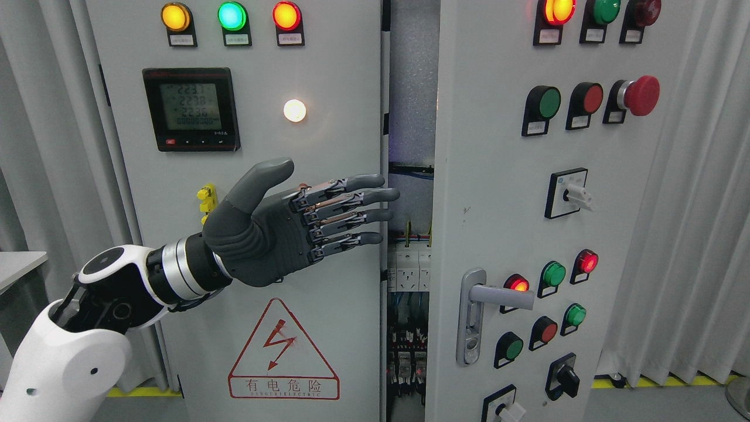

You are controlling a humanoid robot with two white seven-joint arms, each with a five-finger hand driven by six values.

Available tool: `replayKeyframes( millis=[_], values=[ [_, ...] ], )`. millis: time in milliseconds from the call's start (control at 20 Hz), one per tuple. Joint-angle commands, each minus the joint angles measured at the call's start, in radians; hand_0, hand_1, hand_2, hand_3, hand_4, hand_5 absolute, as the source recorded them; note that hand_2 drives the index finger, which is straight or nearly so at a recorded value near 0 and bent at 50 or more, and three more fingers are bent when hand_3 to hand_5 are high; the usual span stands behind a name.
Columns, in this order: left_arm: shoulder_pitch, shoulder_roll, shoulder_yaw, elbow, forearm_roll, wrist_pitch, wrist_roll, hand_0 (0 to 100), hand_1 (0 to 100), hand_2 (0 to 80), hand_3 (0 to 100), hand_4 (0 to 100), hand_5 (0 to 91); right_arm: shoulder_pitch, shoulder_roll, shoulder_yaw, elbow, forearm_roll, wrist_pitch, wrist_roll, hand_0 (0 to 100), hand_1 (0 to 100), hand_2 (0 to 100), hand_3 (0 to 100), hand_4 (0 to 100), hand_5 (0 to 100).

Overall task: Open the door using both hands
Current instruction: 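Raise the left hand and reach into the gap between the doors, then push the left hand against the ajar door's edge, swinging it open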

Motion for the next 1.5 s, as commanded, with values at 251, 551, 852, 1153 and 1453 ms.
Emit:
replayKeyframes(
  millis=[251,551,852,1153,1453],
  values=[
    [-0.123,0.018,-0.295,0.152,0.08,-0.064,0.016,29,0,2.8,3,3,0.0,-0.006,-0.002,0.0,-0.028,0.0,0.0,0.0,22,0,0,0,0,0],
    [-0.253,0.032,-0.439,0.177,0.199,-0.163,0.026,29,0,2.8,3,3,0.0,-0.008,0.0,0.0,-0.028,0.0,0.0,0.0,22,0,0,0,0,0],
    [-0.284,-0.011,-0.45,0.235,0.202,-0.163,0.023,29,0,2.8,3,3,0.0,-0.006,0.0,0.0,-0.029,0.0,0.0,0.0,22,0,0,0,0,0],
    [-0.287,-0.041,-0.45,0.24,0.202,-0.157,0.019,29,0,2.8,3,3,0.0,-0.008,0.0,0.0,-0.028,0.0,0.0,0.0,22,0,0,0,0,0],
    [-0.326,-0.064,-0.448,0.24,0.239,-0.155,0.016,29,0,2.8,3,3,0.0,-0.008,-0.002,0.0,-0.029,0.0,0.0,0.0,22,0,0,0,0,0]
  ],
)
